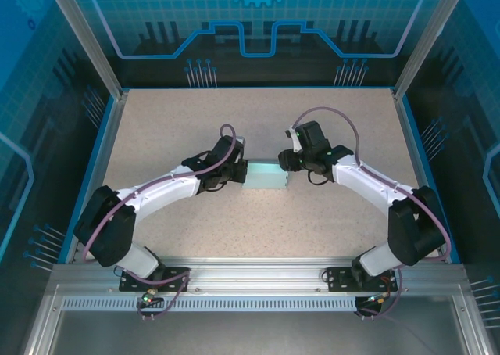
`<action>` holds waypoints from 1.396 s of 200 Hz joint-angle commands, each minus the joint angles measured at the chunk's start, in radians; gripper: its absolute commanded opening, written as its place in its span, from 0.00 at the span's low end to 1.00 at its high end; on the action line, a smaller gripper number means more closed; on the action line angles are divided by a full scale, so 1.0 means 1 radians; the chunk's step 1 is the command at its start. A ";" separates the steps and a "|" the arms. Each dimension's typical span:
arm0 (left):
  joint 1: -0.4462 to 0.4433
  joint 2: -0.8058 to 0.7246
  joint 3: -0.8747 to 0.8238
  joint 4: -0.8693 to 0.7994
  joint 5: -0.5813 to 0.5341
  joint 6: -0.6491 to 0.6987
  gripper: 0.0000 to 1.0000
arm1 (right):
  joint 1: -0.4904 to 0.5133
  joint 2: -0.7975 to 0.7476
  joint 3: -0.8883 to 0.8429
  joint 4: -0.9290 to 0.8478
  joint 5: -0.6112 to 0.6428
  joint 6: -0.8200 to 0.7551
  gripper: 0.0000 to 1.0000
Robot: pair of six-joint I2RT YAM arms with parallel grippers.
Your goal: Fold the paper box
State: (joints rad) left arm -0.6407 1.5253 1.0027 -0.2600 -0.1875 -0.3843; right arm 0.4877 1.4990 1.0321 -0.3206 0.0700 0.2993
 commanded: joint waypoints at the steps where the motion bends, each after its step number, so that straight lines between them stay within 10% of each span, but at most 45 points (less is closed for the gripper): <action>1: -0.011 0.035 -0.004 -0.114 0.021 0.017 0.00 | -0.006 0.007 -0.062 0.000 -0.039 0.031 0.45; 28: -0.012 0.026 -0.009 -0.107 0.031 0.012 0.01 | -0.001 -0.005 -0.147 0.030 -0.027 0.067 0.42; 129: -0.008 -0.118 -0.006 -0.180 0.166 0.083 0.56 | 0.015 -0.022 -0.229 0.053 0.020 0.082 0.38; 186: 0.142 -0.118 0.049 -0.107 0.378 0.004 0.61 | 0.029 -0.018 -0.215 0.049 0.038 0.075 0.38; 279: 0.194 0.035 -0.014 -0.055 0.382 -0.016 0.55 | 0.032 -0.020 -0.219 0.024 0.049 0.072 0.39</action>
State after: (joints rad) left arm -0.4534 1.5772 1.0706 -0.3367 0.1688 -0.3794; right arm 0.5102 1.4334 0.8574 -0.1223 0.0967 0.3851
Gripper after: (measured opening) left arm 0.561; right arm 0.385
